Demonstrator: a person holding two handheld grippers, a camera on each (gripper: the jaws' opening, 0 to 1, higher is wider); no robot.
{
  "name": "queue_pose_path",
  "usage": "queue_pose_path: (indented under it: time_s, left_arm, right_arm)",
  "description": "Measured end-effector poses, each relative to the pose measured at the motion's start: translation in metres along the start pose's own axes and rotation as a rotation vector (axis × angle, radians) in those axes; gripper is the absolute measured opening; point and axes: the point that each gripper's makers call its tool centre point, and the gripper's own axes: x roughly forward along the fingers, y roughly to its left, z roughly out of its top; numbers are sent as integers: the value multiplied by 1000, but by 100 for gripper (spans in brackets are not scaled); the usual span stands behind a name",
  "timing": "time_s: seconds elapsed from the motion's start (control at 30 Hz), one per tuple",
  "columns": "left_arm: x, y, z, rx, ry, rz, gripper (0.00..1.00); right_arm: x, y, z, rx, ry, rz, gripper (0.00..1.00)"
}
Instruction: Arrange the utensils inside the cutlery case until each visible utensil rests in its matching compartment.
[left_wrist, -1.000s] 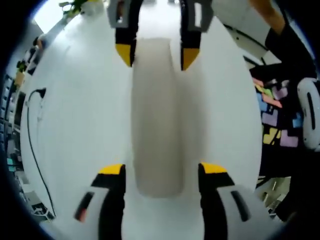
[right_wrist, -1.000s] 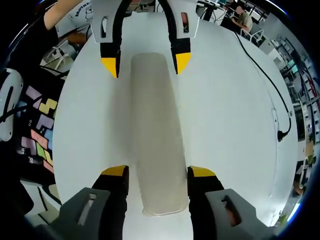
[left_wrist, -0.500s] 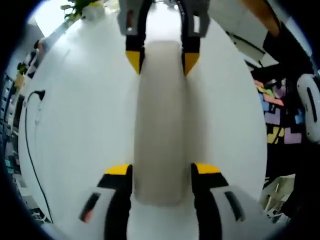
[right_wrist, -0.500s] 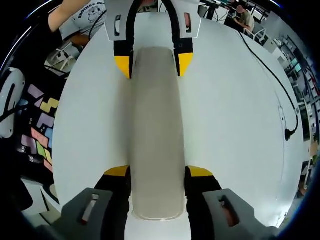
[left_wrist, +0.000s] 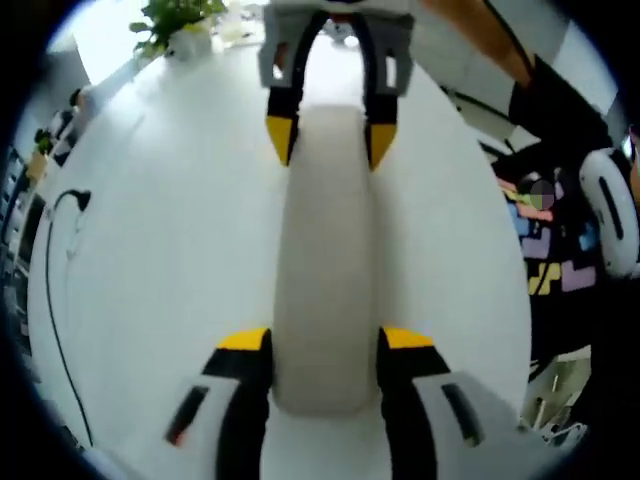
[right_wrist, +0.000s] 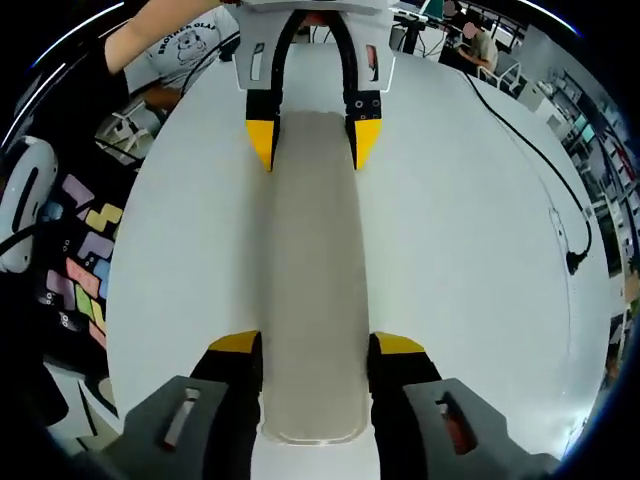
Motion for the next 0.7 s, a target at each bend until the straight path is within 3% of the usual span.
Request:
queue_pose_path:
  time_s: [0.17,0.27,0.5,0.7]
  left_arm:
    - [0,17,15,6,-1,24,44]
    - [7,26,25,6,-10,30,44]
    - [15,43,28,-8,62,39,44]
    - [12,48,21,-38,133,28,44]
  right_arm:
    - [-11,-19,-6,-18,-35,-32,42]
    - [-12,-29,-14,-17,-12,-46,42]
    - [-13,-47,-19,-41,55,-75,43]
    - [-8,-53,-15,-36,46,-58,43]
